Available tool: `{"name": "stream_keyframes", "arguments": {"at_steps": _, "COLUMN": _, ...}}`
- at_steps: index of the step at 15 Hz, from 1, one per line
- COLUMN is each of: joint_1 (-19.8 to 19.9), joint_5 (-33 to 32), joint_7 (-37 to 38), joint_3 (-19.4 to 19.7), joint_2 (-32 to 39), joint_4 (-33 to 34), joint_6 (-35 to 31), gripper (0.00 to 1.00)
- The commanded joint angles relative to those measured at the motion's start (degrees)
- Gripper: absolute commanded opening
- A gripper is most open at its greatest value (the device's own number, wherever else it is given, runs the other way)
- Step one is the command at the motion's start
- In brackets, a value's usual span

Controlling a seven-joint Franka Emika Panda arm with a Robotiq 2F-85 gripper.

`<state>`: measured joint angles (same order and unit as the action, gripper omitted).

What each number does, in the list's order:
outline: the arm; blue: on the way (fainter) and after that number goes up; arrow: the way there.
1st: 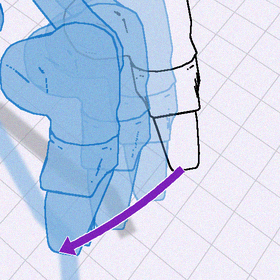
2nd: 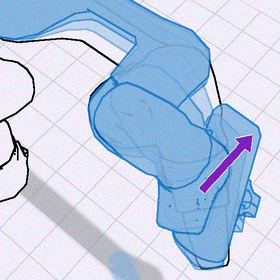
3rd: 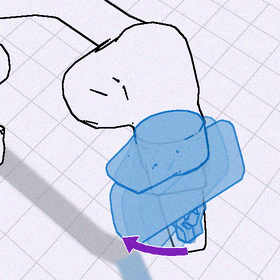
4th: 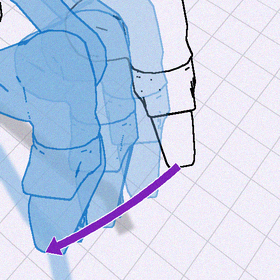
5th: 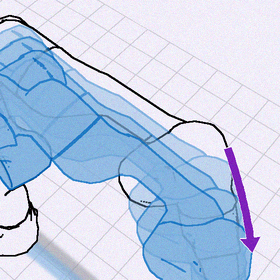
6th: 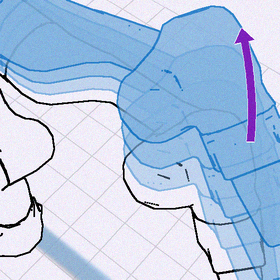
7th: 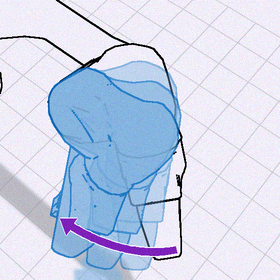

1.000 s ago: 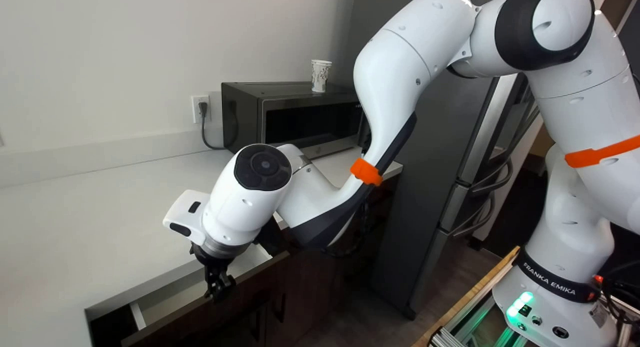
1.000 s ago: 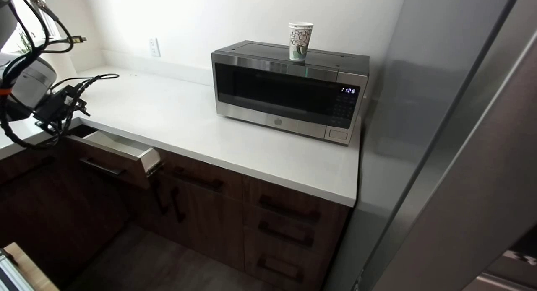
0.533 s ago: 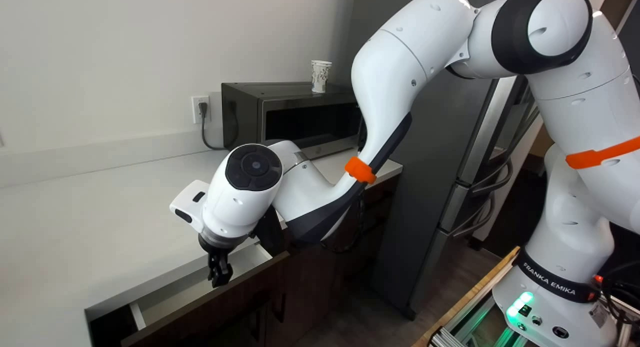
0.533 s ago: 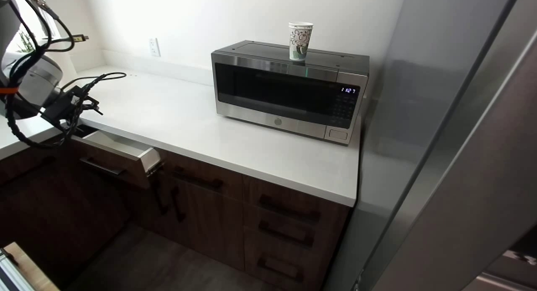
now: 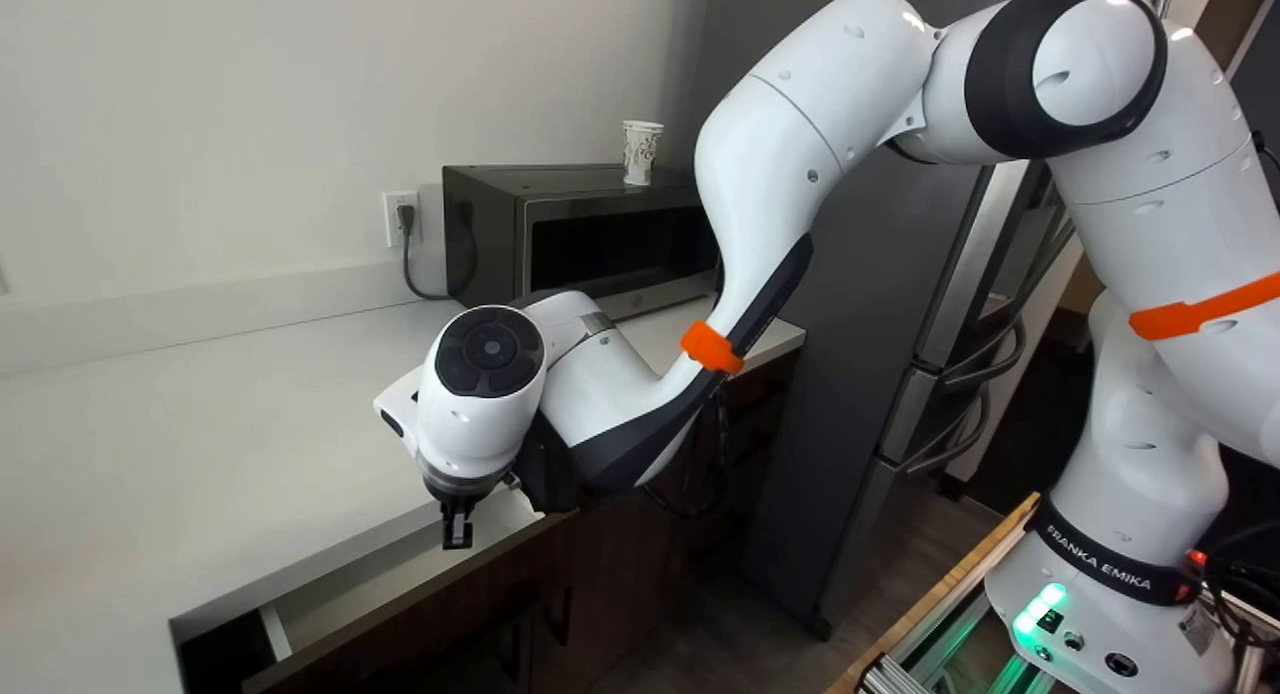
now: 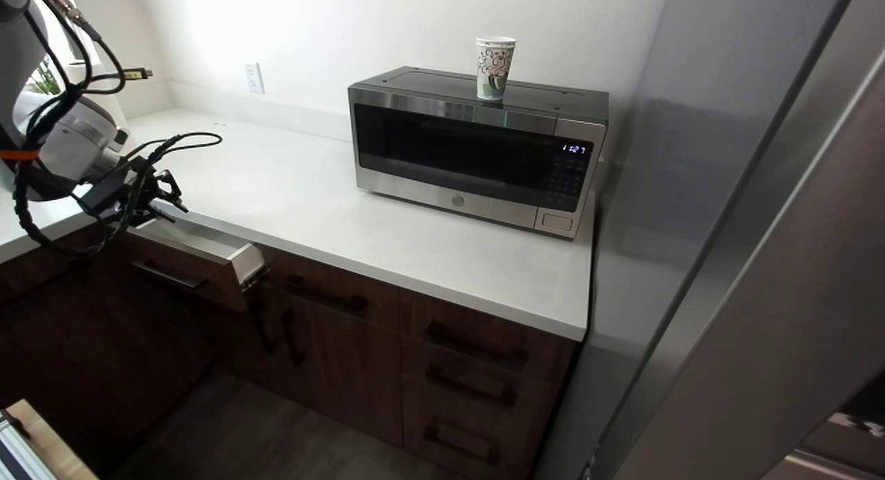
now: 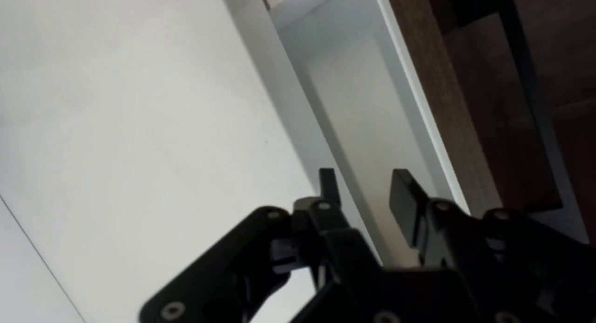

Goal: Completely open the drawer to the left

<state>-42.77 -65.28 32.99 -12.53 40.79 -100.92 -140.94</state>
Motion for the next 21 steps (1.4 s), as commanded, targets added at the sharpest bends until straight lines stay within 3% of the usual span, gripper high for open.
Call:
{"name": "stream_keyframes", "arguments": {"at_steps": 1, "joint_1": -1.2, "joint_5": 1.2, "joint_7": 2.9, "joint_3": 1.0, "joint_2": 1.4, "joint_4": 0.5, "joint_6": 1.2, "gripper": 0.05}}
{"name": "stream_keyframes", "arguments": {"at_steps": 2, "joint_1": -1.5, "joint_5": 0.6, "joint_7": 4.3, "joint_3": 1.5, "joint_2": 1.6, "joint_4": 0.5, "joint_6": 1.3, "gripper": 0.0}}
{"name": "stream_keyframes", "arguments": {"at_steps": 21, "joint_1": -0.7, "joint_5": -0.8, "joint_7": 9.0, "joint_3": 2.7, "joint_2": 6.4, "joint_4": 1.2, "joint_6": -2.0, "gripper": 0.0}}
